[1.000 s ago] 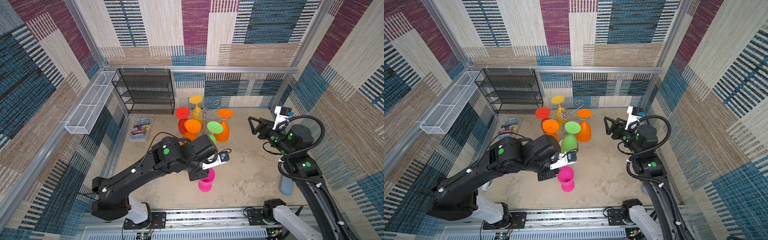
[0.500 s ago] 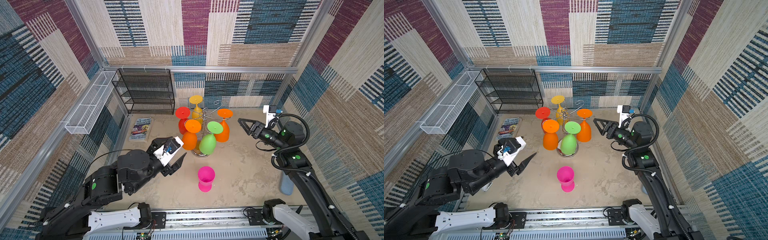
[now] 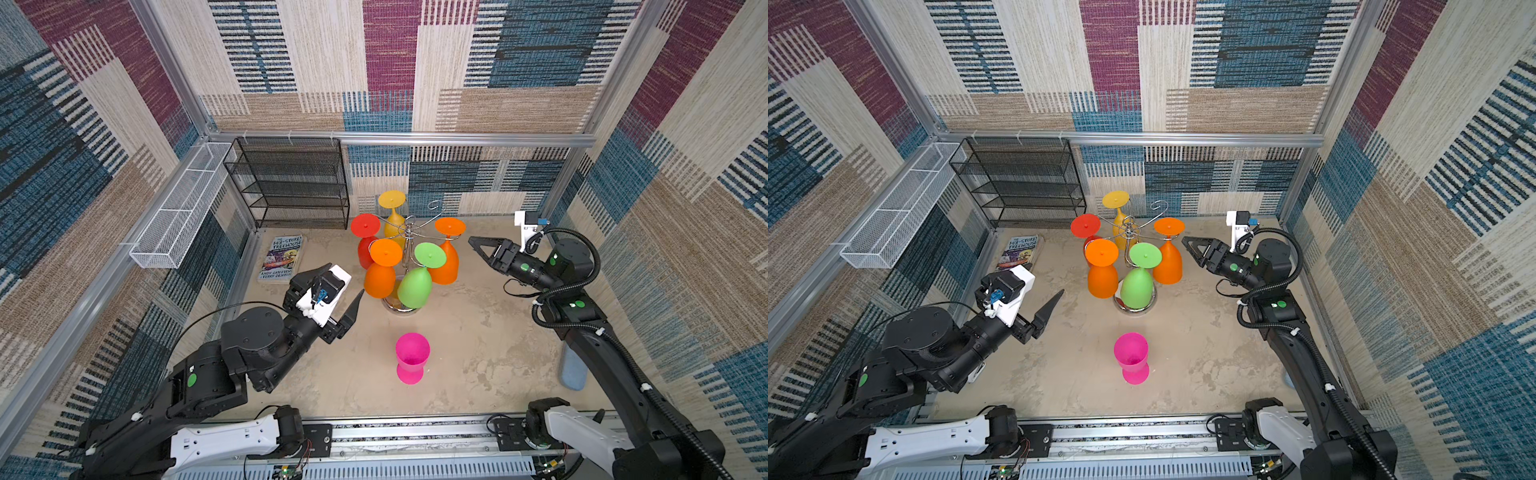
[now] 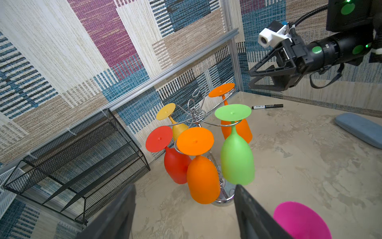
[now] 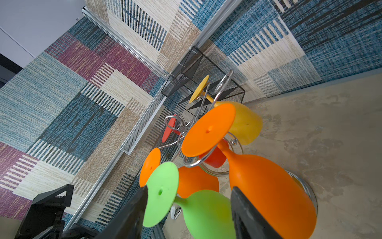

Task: Take the wine glass off the wine glass rack
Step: Pick up the wine glass from the wine glass rack.

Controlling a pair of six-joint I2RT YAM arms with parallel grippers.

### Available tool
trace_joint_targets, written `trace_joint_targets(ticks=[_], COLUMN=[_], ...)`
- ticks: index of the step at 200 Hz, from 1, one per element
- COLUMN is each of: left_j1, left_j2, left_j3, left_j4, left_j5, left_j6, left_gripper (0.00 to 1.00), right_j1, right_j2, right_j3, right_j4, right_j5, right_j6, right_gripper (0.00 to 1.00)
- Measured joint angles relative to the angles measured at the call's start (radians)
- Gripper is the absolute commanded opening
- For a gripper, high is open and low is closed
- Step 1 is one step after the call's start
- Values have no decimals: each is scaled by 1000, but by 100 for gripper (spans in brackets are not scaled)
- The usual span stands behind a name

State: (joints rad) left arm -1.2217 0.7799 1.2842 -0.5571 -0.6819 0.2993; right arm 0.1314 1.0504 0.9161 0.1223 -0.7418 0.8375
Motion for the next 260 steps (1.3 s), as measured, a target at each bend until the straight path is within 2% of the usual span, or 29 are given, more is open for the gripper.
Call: trace_joint_targets(ticks=[89, 260], left_j1=[2, 2], left_j2=[11, -3], left_j3=[-18, -38], left_j4=[8, 14], left_j5=[8, 16], left_j6=[21, 21], left_gripper=[77, 77], right_j1=[0, 0], right_j2=[92, 212], right_j3=[35, 123], right_j4=[79, 97], right_j5=[-43, -69], right_j6=[70, 88], right_gripper=[53, 40])
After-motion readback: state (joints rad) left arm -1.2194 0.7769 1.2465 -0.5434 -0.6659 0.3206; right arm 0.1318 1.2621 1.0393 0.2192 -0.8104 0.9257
